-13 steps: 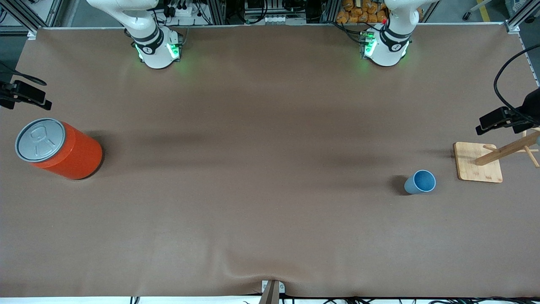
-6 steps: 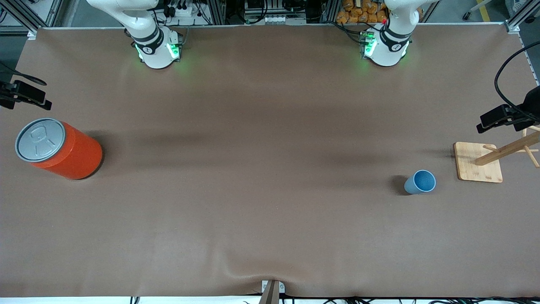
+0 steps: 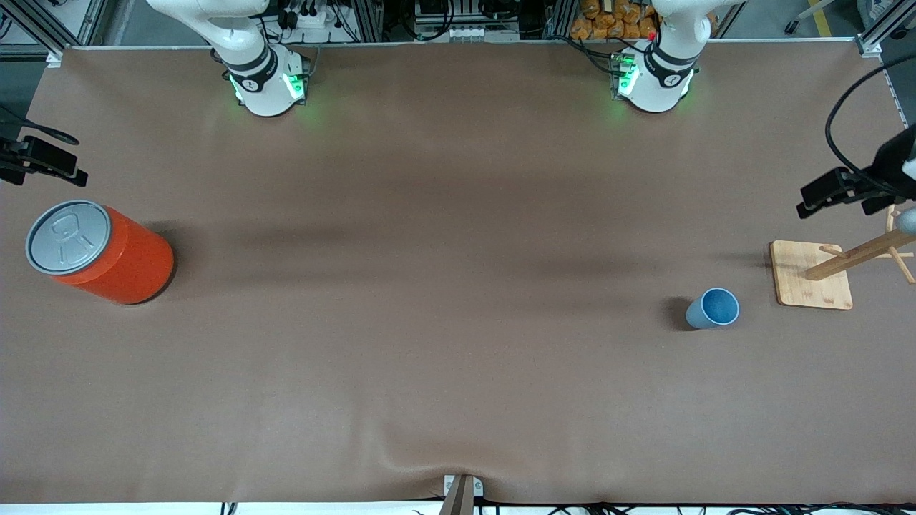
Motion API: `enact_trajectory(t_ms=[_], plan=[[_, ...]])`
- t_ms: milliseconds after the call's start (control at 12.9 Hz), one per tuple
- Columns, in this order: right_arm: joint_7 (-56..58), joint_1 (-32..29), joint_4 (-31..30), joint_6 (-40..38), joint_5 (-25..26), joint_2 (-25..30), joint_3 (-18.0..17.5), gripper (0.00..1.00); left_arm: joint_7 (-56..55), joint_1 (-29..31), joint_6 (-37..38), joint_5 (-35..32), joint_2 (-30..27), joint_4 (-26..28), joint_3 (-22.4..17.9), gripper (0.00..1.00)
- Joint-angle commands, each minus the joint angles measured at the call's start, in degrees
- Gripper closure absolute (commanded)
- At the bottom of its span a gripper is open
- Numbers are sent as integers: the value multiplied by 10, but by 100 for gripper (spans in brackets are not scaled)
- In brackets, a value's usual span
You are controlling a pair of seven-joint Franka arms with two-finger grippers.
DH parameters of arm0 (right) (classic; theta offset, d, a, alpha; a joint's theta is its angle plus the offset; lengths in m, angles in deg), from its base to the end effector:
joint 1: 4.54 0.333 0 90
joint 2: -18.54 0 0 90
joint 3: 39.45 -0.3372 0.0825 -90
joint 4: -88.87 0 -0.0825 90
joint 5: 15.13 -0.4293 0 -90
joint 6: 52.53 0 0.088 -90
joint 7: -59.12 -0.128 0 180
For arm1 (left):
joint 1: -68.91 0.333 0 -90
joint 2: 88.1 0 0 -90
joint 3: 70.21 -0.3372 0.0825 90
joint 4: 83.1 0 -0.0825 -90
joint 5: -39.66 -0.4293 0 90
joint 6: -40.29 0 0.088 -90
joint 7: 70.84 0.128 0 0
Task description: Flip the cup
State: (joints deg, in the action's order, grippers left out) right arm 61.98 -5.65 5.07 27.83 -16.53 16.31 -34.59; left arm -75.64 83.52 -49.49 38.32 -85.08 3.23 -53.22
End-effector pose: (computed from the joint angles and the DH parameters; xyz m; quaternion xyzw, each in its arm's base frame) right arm 0.5902 -0.0572 0.6428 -0.9984 0.0257 0.0484 0.0143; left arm 0.6166 -0.0179 0.6268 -0.9997 -0.0215 -0.0051 0.0037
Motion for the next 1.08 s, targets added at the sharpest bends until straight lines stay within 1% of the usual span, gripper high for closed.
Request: enact_trajectory(t_ms=[0, 77, 155, 232, 541, 773, 1004], plan=[[-6, 1, 2, 0, 0, 1, 1, 0, -19, -41, 9, -14, -44, 43, -29, 0], [-6, 1, 2, 0, 0, 1, 1, 0, -20, -71, 3, -13, -64, 67, -62, 0], [-6, 1, 2, 0, 0, 1, 1, 0, -20, -95, -9, -13, -81, 88, -85, 0], [-6, 1, 2, 0, 0, 1, 1, 0, -20, -102, -15, -13, -94, 102, -93, 0], [-6, 1, 2, 1, 0, 1, 1, 0, -50, -121, -16, -13, -129, 146, -95, 0], [-6, 1, 2, 1, 0, 1, 1, 0, -53, -131, -11, -13, -140, 149, -95, 0], [-6, 1, 2, 1, 0, 1, 1, 0, -29, -132, -6, -13, -139, 143, -96, 0]])
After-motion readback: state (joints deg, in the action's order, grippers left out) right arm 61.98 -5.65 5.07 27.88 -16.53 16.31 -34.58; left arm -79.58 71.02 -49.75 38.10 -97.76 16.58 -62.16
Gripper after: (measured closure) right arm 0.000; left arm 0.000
